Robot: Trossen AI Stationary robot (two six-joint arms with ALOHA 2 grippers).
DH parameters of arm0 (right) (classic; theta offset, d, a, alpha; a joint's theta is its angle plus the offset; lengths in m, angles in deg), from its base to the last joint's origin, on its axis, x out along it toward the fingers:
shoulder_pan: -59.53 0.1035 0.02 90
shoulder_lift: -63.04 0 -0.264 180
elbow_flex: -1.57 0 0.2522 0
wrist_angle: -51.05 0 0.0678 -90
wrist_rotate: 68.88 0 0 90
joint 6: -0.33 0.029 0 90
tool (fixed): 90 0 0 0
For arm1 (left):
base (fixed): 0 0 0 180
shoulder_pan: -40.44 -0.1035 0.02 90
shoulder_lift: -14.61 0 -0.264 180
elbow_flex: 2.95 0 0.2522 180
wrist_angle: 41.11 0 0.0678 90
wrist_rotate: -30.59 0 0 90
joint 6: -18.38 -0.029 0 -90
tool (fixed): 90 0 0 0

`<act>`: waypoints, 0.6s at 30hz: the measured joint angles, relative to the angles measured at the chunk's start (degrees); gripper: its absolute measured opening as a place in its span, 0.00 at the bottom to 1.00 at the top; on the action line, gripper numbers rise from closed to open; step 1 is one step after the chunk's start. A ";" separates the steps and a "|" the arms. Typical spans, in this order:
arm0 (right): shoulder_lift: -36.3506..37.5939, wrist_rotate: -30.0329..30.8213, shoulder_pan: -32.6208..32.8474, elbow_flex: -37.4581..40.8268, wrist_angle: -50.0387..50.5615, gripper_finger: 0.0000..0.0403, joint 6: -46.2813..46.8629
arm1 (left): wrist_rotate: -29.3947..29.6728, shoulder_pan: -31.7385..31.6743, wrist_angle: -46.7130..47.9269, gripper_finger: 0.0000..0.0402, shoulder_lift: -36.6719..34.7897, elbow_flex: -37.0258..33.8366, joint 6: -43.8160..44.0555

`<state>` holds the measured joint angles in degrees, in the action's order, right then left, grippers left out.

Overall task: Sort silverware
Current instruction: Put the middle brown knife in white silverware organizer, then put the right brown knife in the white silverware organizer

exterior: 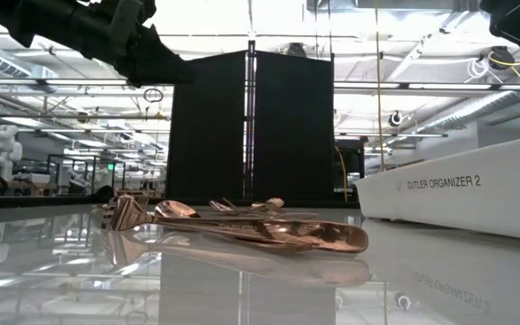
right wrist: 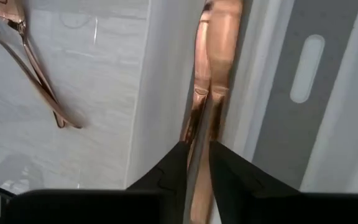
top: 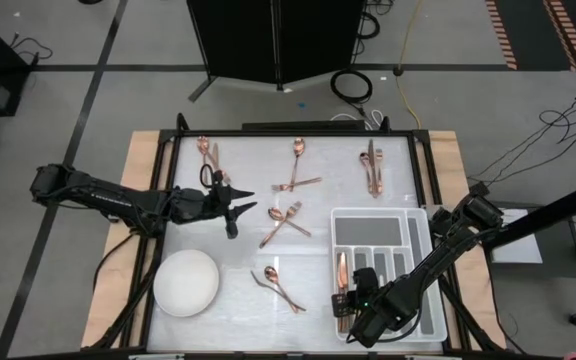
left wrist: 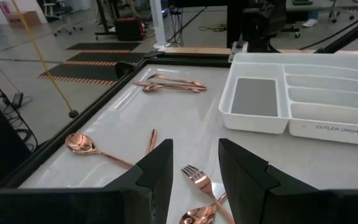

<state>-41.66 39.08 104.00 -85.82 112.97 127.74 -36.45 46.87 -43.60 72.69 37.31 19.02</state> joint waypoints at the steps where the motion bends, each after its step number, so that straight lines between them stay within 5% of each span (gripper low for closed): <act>1: 0.00 0.06 0.00 0.00 0.03 0.18 -0.01 | 0.00 0.00 0.00 0.32 0.00 0.00 -0.02; 10: 4.99 4.31 -1.54 0.00 5.07 0.23 -8.87 | 0.00 0.00 -0.03 0.32 0.00 0.00 0.28; 18: 14.42 4.33 -7.66 0.00 18.02 0.20 -26.68 | -0.31 0.02 -0.13 0.32 -0.11 0.03 6.47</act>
<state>-27.24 43.40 96.34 -85.82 130.99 101.06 -36.77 46.90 -43.73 72.58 37.34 25.49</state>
